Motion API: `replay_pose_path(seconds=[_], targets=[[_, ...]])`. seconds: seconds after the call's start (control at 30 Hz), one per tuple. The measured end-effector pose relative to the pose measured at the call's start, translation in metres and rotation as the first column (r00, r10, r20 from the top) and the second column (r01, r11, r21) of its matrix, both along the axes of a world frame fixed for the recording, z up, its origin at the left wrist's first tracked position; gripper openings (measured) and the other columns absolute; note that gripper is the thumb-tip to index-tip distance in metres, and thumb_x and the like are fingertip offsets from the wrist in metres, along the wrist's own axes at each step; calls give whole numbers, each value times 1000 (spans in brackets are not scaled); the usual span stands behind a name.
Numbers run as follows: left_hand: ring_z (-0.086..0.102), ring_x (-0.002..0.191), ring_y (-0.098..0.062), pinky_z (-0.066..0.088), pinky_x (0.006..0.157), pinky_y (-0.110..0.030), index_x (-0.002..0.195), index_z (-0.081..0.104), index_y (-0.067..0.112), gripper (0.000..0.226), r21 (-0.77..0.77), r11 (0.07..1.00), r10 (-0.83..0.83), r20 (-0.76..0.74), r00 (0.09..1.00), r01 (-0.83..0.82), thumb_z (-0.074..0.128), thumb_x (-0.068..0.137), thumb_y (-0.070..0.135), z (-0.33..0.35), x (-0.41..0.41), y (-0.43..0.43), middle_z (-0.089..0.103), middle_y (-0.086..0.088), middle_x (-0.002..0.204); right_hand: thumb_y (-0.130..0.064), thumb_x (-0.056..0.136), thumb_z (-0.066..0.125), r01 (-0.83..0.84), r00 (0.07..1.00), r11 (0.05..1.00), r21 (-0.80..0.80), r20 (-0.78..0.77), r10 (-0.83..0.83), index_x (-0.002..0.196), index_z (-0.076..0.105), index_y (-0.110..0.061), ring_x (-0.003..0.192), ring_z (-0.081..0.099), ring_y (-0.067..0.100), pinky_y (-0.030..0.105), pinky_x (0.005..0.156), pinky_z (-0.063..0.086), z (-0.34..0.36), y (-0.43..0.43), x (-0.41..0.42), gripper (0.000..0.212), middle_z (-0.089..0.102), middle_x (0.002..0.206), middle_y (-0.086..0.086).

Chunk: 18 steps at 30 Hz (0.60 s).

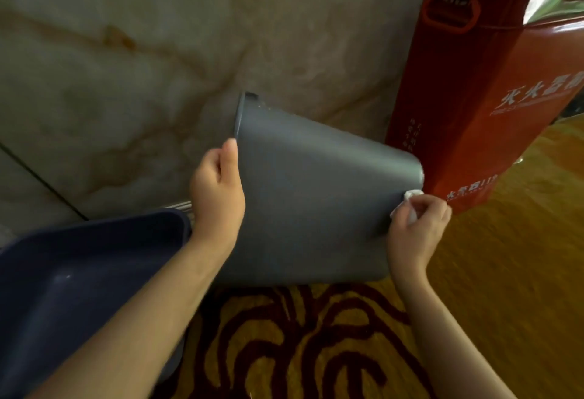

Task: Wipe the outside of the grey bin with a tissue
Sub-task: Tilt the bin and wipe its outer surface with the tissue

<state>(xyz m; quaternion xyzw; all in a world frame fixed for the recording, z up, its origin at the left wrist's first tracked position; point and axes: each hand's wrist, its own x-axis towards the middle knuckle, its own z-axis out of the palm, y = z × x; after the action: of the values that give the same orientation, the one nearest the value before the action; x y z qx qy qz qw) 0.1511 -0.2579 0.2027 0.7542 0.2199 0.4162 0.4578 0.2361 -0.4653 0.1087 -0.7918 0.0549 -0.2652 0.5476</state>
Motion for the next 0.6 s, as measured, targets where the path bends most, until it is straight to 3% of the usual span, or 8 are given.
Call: replay_pose_path(seconds=[0.2,0.27,0.33,0.4,0.43,0.53,0.6], targets=[[39,48,0,32,57,-24,63,41,25,34,-190,980,57,-13,998,-58,35,95,36,-65,-28,-11,35,6,58,-21,94,48,-25,996,999,45,-86,29,110,51,-13,93,45,13,28,74,38,-4,-8,18,18,45,106,1],[48,55,-10,36,65,-25,73,52,15,37,-250,966,62,-39,997,-69,34,93,41,-77,-35,-8,43,-7,62,-24,95,47,-67,992,998,15,-107,68,110,54,-14,94,47,13,29,76,40,-9,-11,20,19,48,108,1],[58,77,-17,42,80,-26,100,58,5,61,-315,948,29,-79,996,-52,33,85,58,-83,-39,-1,55,-18,81,-25,95,47,-104,985,994,28,-137,107,107,57,-16,93,51,14,29,75,41,-11,-14,23,17,54,107,2],[60,103,-15,44,97,-31,119,57,10,86,-373,927,-73,-86,994,36,32,69,76,-82,-39,6,65,-7,106,-25,94,49,-127,977,991,46,-167,133,104,59,-19,91,55,15,30,74,44,-16,-18,22,14,58,104,2],[60,108,-12,46,97,-32,118,60,18,89,-404,912,-117,-87,989,72,32,63,82,-80,-39,9,67,-1,111,-24,94,50,-131,973,990,47,-185,137,102,59,-20,91,57,16,31,73,45,-20,-20,20,13,59,103,2],[68,84,-2,52,71,-18,80,72,44,71,-498,861,-192,-131,973,103,26,50,90,-67,-35,21,75,16,80,-22,93,51,-132,960,989,61,-240,143,100,60,-22,92,57,16,31,73,47,-34,-26,11,11,61,103,2],[69,83,-5,53,70,-20,75,73,43,67,-524,841,-251,-156,955,135,27,58,88,-51,-26,27,75,15,79,-22,93,51,-145,951,987,65,-267,157,99,60,-21,89,58,15,27,69,46,-39,-29,7,11,62,103,2]])
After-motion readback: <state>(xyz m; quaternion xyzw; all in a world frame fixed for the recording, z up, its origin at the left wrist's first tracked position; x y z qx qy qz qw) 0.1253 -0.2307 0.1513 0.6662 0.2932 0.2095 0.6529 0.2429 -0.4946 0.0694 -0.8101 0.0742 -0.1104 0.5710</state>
